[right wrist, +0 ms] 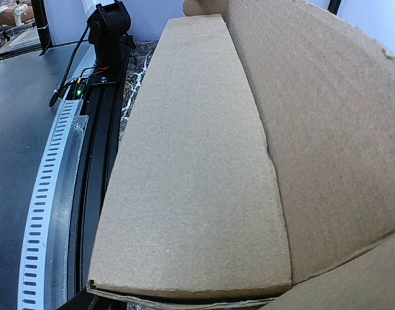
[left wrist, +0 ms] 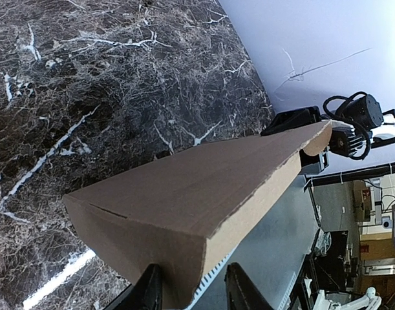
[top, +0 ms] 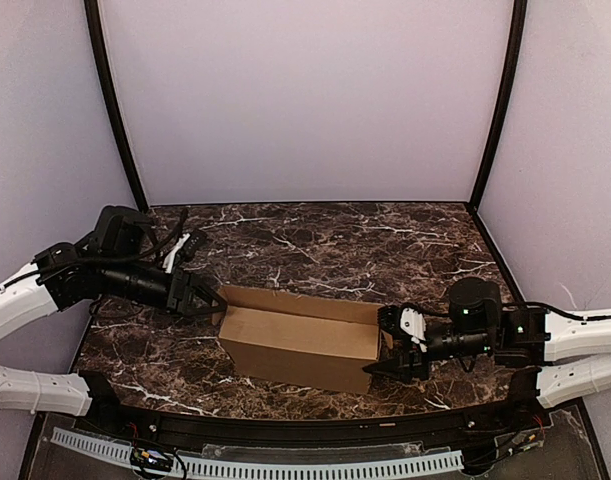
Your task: Fold the paper box
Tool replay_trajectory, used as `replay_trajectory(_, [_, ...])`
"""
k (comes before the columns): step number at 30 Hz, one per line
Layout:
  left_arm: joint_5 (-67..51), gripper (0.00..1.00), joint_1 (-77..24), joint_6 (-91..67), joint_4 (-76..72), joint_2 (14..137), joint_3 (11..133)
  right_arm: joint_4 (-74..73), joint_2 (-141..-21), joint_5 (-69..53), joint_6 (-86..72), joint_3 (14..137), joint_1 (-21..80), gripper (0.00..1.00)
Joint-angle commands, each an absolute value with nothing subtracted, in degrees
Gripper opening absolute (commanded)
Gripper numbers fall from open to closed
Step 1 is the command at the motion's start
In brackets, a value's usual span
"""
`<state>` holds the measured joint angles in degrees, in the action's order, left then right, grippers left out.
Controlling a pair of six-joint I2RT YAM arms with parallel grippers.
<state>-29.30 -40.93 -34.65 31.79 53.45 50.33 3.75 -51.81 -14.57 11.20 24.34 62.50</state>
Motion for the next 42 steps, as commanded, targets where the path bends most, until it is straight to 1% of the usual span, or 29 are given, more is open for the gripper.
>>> replay_trajectory(1, [-31.0,0.33,-42.3,-35.7,28.6,54.3,51.2,5.5,-51.7,-14.2,10.2,23.4,62.1,0.24])
replay_trajectory(8, [-30.4,0.3,-44.8,-36.4,27.0,55.5,51.4,6.0,-52.3,-14.5,10.1,23.4,62.1,0.24])
replay_trajectory(15, [-29.0,0.26,-45.1,-35.0,28.3,55.4,50.0,5.8,-52.3,-14.6,9.9,23.6,62.1,0.23])
replay_trajectory(26, [-27.4,0.14,-45.5,-33.7,29.9,52.4,45.5,5.7,-52.6,-14.6,9.6,24.0,62.1,0.23])
replay_trajectory(35, [-26.9,0.01,-47.9,-35.5,26.0,51.0,39.1,5.0,-53.1,-14.3,9.1,24.8,62.1,0.23])
replay_trajectory(42, [-25.0,0.01,-49.2,-35.6,26.3,50.5,37.3,4.6,-52.8,-14.0,8.2,25.1,62.1,0.22])
